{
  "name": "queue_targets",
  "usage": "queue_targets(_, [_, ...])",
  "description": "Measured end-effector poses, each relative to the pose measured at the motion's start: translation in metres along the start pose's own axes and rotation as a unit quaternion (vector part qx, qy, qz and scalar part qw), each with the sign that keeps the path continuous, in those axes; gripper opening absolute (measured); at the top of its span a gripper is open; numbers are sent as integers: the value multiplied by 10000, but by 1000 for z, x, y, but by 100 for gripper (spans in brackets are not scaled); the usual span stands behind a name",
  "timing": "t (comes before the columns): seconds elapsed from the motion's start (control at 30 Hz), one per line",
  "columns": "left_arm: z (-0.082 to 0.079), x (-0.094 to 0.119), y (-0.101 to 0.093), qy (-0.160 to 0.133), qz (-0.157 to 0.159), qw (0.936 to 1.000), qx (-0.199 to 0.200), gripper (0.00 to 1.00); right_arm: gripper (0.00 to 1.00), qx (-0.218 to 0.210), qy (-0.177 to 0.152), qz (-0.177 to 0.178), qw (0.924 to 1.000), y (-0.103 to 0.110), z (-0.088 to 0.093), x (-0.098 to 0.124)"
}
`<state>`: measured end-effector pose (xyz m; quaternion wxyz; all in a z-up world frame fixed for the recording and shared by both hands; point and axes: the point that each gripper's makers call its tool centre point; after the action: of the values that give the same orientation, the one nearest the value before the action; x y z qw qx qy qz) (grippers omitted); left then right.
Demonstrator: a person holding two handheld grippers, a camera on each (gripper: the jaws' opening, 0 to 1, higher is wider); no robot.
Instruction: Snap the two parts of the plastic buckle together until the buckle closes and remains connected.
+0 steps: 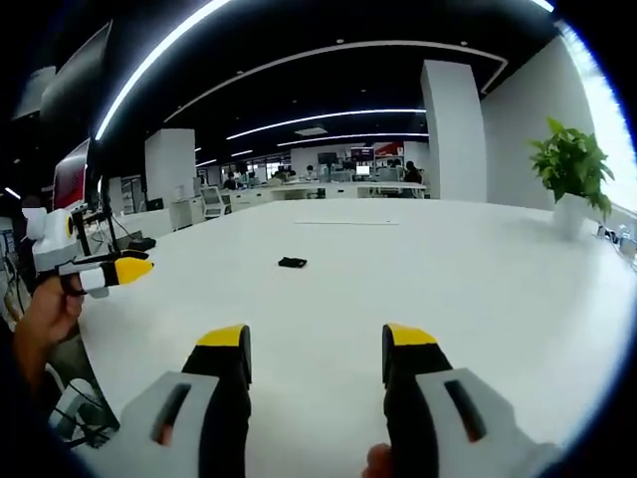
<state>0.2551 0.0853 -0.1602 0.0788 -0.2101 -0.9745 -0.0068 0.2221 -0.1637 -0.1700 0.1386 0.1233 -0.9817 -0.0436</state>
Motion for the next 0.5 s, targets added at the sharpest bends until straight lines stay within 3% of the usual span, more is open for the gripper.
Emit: queue_targets(0.5, [4, 0, 0, 45, 11, 10000, 51, 49, 53, -3, 63, 21, 10000, -3, 4, 0])
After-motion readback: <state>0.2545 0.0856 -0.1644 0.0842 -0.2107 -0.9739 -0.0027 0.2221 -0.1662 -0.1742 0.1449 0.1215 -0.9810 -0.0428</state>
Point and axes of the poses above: the point that each gripper's makers call its tool centre point, and the gripper's own axes: x roughly backward along the fingers, y roughly to its left, z roughly out of its underside, and after that the axes turned 6 degrees about -x, right-handed
